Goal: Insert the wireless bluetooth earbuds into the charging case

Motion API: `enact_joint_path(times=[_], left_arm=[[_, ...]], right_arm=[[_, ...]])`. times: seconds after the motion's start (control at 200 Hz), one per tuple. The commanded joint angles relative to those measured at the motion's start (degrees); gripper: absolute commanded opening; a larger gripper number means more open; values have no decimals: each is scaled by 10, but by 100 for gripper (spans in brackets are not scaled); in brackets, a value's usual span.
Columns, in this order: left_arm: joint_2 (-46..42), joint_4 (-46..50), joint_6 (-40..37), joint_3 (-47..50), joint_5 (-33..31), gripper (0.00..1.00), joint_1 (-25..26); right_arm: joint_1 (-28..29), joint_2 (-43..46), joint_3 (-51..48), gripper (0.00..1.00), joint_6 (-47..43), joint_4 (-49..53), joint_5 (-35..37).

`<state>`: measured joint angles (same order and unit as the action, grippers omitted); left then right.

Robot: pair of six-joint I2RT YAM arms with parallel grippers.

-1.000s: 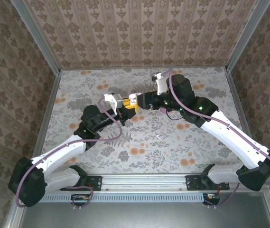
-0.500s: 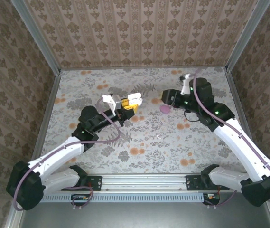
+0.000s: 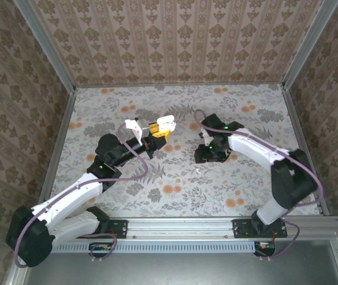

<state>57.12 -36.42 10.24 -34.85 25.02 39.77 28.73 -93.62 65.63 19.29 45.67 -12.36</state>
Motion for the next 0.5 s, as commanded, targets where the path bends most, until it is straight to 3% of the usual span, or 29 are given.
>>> enact_joint_path(times=[0.0,0.22,0.495], left_arm=[[-22,-17,-7,5,-13,25,0],[-37,-8,-9,9,-23,25,-2],[-34,-4,-11,6,-23,25,-2]], right_arm=[[26,-52,44,53,-75,55,35],[51,-123,78,53,-97,69,41],[51,-149,91,49,-101,71,62]])
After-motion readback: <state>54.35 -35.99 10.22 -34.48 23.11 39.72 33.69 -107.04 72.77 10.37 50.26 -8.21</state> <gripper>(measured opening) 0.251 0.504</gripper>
